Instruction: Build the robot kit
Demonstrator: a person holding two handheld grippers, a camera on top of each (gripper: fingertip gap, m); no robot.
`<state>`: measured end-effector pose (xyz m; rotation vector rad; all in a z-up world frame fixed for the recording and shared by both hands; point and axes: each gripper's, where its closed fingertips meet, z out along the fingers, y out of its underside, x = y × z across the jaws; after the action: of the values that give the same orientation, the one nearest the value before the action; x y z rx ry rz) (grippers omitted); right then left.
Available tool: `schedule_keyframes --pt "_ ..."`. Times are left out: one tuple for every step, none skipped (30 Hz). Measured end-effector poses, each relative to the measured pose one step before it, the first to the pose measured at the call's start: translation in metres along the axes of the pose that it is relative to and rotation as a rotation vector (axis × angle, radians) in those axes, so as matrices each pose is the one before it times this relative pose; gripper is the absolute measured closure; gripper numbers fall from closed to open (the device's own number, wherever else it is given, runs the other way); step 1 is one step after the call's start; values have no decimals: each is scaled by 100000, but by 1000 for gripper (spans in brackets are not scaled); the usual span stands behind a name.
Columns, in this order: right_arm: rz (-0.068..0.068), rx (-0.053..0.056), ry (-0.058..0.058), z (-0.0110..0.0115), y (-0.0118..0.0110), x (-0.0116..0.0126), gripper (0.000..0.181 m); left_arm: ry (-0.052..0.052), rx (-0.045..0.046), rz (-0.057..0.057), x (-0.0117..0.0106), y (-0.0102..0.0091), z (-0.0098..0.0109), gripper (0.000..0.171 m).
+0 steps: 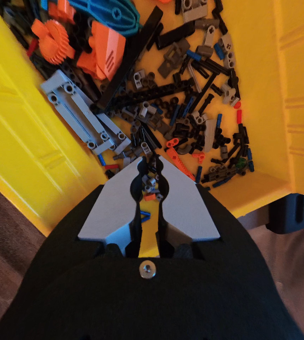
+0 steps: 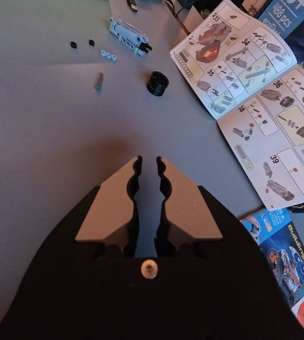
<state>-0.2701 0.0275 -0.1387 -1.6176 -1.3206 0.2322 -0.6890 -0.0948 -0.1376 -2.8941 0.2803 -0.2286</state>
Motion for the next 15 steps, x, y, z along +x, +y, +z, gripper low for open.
schedule_keyframes --pt "-384 -236 -28 32 24 -33 165 -1205 1788 1362 -132 -468 -15 167" --pt "-271 -274 35 21 43 -16 165 -1282 1160 527 -167 -364 -7 169" --pt "-269 -242 73 18 37 5 165 -580 -631 -47 -52 -72 55 168" --pt "-217 -204 112 20 32 7 165 516 -2134 1 151 179 126 166" --pt "-181 -74 96 -1 25 9 165 1540 -1784 85 392 179 125 166" --pt "-156 -54 92 -5 14 11 165 1949 -779 285 555 101 95 169" --pt "-120 -131 95 1 34 13 165 1798 -1359 1032 628 273 133 171" --pt "-99 -180 55 9 35 10 165 505 -2548 1516 438 482 226 171" --pt "-52 -123 -81 14 27 -12 165 -1138 -3030 1374 103 535 309 171" --pt "-25 -161 -186 24 20 -12 165 -2010 -1876 690 -133 338 277 171" --pt "-108 -218 -44 26 28 -2 165 -1644 293 168 -150 -28 190 171" --pt "-247 -235 108 35 39 33 165 -820 1216 -220 -97 -161 83 171" --pt "-289 -332 73 39 59 10 165 -181 1247 -494 -30 -163 10 170" --pt "-324 -361 113 21 54 6 165 337 533 -610 6 -58 -4 170" --pt "-403 -247 101 23 43 -11 165 557 -387 -648 21 88 18 169"
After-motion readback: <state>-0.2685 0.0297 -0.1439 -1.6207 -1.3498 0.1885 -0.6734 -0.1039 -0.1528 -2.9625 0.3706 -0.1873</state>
